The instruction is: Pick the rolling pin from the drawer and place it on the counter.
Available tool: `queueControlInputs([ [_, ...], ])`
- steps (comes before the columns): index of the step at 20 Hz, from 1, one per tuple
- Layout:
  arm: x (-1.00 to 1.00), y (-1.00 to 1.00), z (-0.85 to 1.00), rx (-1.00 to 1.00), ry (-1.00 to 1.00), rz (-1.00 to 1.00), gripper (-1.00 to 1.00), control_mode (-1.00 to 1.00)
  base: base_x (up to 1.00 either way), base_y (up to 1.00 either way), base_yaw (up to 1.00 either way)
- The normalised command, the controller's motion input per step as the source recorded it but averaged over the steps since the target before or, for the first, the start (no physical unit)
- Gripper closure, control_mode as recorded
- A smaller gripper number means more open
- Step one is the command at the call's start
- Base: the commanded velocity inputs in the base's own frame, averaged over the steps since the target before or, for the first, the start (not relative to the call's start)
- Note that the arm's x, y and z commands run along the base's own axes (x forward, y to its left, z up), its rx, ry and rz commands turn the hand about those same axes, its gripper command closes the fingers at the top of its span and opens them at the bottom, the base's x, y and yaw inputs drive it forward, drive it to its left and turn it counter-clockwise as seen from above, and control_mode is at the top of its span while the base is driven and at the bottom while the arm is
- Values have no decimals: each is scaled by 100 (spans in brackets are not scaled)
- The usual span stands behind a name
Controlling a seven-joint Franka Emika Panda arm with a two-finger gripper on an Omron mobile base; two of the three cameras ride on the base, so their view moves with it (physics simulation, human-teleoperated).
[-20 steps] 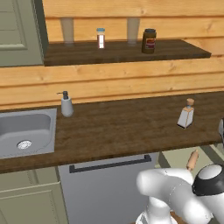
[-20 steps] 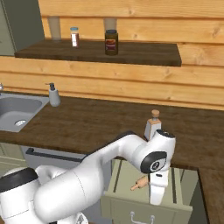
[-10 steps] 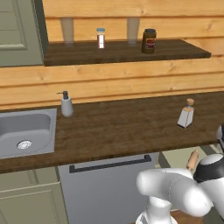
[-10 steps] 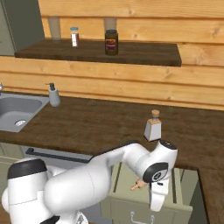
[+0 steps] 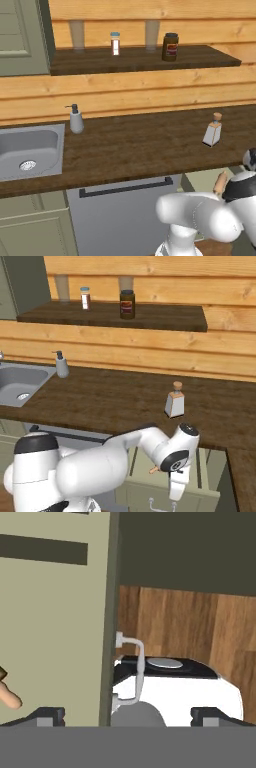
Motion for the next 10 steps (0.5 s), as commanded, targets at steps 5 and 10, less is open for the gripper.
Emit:
queueControlInputs([
  [5, 30, 4, -27, 0, -1, 0, -100, -100, 0, 0, 0],
  [10, 27, 1, -32, 1, -1, 0, -100, -100, 0, 0, 0],
])
